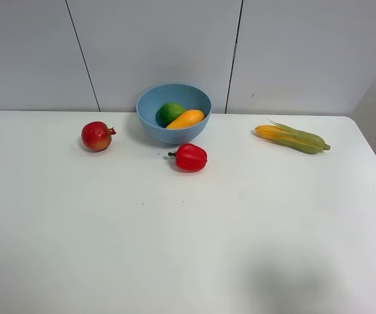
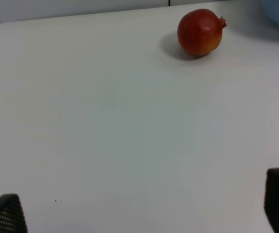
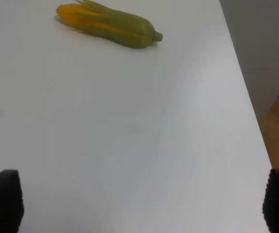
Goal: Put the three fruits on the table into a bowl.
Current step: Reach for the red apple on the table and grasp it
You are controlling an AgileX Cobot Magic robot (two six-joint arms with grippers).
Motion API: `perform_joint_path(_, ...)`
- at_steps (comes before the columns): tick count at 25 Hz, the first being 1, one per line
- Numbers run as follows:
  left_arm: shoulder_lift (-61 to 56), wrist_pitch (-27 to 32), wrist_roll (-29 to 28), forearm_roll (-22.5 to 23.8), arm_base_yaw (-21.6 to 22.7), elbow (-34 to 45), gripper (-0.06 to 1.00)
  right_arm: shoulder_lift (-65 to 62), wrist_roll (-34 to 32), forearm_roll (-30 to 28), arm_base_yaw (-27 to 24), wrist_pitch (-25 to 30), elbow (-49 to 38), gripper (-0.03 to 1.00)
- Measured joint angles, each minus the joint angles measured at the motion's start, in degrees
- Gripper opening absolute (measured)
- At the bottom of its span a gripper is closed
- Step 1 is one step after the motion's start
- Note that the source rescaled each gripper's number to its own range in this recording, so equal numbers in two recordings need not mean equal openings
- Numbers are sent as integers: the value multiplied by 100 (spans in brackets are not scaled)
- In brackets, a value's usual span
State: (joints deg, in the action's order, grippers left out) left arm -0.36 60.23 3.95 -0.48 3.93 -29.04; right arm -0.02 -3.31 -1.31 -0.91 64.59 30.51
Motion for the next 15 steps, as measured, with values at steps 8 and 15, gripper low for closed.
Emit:
perform_joint_path(8, 0, 0, 0, 0, 0, 0, 100, -13, -29, 0, 0, -294, -143, 100)
perform_joint_path(15, 0, 0, 0, 0, 0, 0, 100, -13, -29, -5, 0, -305, -143, 100)
